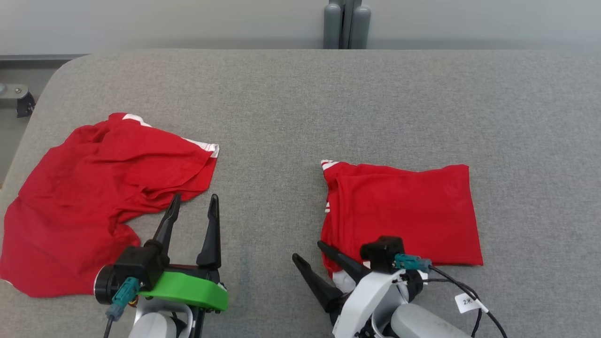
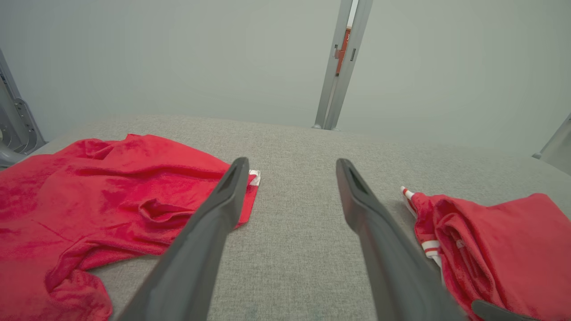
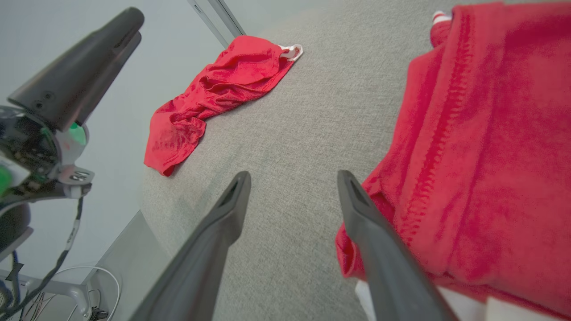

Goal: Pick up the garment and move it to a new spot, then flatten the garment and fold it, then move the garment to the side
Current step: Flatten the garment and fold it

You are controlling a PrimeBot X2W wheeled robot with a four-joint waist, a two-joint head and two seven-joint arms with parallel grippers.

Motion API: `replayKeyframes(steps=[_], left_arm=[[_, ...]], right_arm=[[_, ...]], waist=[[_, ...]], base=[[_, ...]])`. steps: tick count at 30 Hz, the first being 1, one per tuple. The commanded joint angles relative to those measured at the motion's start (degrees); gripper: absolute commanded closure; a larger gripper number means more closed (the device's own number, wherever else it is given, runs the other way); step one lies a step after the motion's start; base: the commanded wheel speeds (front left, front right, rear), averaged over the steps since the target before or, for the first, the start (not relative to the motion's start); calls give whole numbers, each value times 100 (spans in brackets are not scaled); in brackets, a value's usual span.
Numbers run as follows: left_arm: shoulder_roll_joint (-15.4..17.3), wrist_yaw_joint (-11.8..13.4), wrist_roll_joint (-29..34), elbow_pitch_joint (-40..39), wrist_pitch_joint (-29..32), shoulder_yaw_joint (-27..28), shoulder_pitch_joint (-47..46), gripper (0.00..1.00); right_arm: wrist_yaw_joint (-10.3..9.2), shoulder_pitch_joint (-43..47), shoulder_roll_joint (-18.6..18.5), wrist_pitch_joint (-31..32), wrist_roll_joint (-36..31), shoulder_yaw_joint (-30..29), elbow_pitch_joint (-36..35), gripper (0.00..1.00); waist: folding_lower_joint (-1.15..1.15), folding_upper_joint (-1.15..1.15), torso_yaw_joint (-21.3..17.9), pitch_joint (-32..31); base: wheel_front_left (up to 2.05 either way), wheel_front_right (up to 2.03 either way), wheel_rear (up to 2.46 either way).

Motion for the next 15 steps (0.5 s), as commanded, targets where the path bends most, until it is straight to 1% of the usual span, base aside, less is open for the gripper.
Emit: replayKeyframes(steps=[1,5,8,9,12,15], left_arm=[[7,15,51,8,-16,11,-29,0],[7,-1,82,4,-16,27,-8,0],[7,-23,80,-82,-16,51,5,0],[7,-33,81,-165,-16,78,34,0],[7,-43,105,-310,-16,117,79,0],[7,-15,110,-485,-14,163,103,0]], right_arm=[[0,-135,-119,-61,15,-30,-18,0],[0,-212,-219,-192,47,-98,-137,0],[0,-270,-428,-296,70,-335,-381,0],[0,-268,-603,-342,35,-537,-580,0],[0,-206,-863,-386,-115,-958,-893,0],[0,-43,-1123,-399,-568,-1621,-1198,0]], waist=[[0,0,-56,-34],[0,0,-149,-82],[0,0,-232,-119],[0,0,-294,-137],[0,0,-389,-168],[0,0,-474,-188]], base=[[0,0,0],[0,0,0],[0,0,0],[0,0,0],[0,0,0],[0,0,0]])
